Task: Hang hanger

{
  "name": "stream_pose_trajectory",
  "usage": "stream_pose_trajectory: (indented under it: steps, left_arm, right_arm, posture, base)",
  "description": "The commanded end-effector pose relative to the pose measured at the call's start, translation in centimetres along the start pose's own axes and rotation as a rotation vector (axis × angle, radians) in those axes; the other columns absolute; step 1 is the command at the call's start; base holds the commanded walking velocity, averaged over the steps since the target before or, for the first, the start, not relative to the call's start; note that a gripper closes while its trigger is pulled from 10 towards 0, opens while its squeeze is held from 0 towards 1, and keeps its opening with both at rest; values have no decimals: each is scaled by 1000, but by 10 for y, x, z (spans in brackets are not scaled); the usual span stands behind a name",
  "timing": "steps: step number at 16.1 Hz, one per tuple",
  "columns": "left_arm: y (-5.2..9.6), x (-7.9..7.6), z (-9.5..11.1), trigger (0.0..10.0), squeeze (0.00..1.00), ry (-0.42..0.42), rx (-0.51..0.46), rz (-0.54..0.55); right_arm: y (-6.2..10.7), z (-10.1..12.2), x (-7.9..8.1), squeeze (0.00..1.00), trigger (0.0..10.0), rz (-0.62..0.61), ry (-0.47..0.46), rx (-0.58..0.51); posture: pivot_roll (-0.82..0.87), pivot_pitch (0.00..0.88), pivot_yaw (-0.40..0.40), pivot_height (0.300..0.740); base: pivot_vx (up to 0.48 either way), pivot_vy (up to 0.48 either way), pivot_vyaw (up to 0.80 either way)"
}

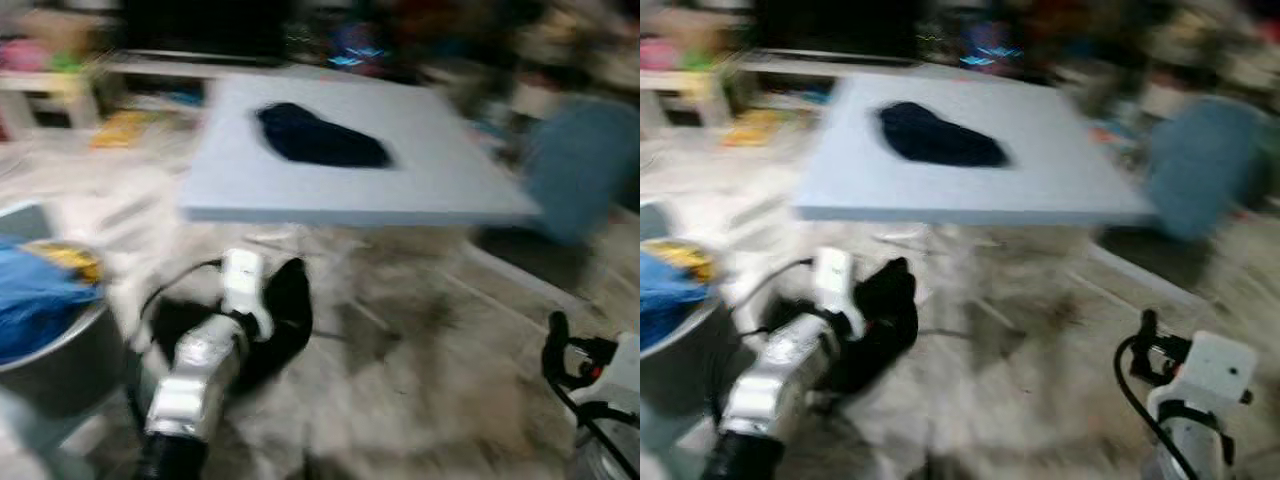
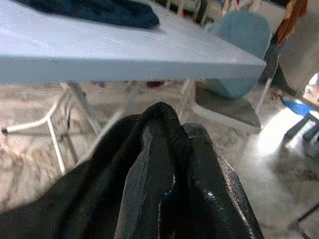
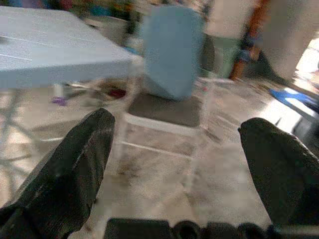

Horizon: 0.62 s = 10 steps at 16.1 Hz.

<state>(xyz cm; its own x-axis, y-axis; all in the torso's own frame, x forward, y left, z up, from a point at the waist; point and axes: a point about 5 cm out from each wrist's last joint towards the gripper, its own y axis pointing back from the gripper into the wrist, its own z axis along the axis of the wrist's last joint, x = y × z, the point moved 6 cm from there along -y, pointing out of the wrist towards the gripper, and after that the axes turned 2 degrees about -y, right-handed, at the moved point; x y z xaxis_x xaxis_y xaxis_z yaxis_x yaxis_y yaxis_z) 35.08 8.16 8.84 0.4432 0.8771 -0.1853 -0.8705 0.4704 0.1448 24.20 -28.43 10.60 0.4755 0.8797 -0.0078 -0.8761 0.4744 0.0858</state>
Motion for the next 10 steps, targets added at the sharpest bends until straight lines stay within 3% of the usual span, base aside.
stream_pose_trajectory:
  steps: [1, 3, 5, 10]
  left_arm:
    - [-7, -8, 6, 10000, 0, 13, -6, -13]
    - [-11, -5, 3, 10000, 0, 74, 27, 1]
    - [-14, -2, 5, 10000, 0, 79, 30, 8]
    - [-17, 6, 11, 10000, 0, 97, 29, 26]
  right_arm:
    - [-1, 2, -3, 0, 10000, -6, 8, -6]
    - [-1, 3, -2, 0, 10000, -1, 8, -8]
    - [-1, 4, -1, 0, 10000, 4, 10, -8]
    - [0, 3, -1, 0, 10000, 6, 16, -6]
  posture:
    - [-22, 24, -71, 740]
    - [-24, 20, -71, 740]
    - [-25, 23, -73, 740]
    - [-27, 34, -75, 740]
  base:
    - [0, 0, -800]
    - [0, 0, -266]
    - [0, 0, 0]
    - [0, 422, 0]
